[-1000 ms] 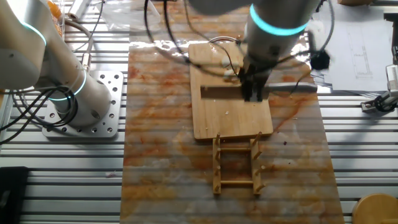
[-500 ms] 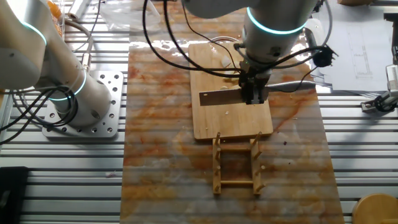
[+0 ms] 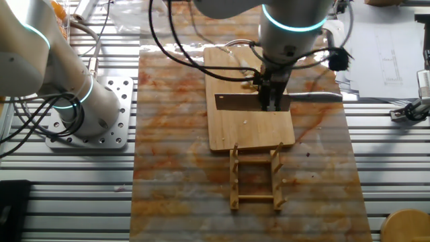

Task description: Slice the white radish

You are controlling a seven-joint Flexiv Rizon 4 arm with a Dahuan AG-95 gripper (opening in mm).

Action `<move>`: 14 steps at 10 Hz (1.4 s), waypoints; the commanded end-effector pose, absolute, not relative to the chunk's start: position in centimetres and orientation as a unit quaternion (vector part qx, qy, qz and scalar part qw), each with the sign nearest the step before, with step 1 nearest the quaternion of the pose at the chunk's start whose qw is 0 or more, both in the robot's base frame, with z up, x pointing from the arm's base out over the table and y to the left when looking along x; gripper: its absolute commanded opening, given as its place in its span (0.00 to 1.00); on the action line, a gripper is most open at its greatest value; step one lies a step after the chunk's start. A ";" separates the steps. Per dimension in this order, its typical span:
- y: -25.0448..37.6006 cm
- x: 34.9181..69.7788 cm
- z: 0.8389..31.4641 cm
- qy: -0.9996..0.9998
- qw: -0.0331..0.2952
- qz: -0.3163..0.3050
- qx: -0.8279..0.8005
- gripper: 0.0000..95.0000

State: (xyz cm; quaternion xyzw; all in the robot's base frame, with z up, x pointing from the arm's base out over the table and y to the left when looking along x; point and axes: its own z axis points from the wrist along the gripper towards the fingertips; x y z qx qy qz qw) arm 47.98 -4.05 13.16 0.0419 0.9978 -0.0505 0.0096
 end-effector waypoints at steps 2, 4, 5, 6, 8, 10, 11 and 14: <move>-9.1 47.9 15.4 0.999 0.003 -0.017 -0.045 0.00; -12.6 47.2 16.8 0.998 -0.011 -0.002 -0.067 0.00; -13.6 47.0 17.0 0.997 -0.011 -0.001 -0.073 0.00; -14.6 46.9 16.8 0.997 -0.009 0.002 -0.081 0.00; -15.7 47.2 15.5 0.995 -0.007 0.003 -0.095 0.00; -15.9 47.7 14.5 0.996 -0.006 0.003 -0.094 0.00; -16.0 48.1 14.0 0.996 -0.006 0.003 -0.094 0.00; -16.1 48.7 12.7 0.996 -0.007 0.003 -0.091 0.00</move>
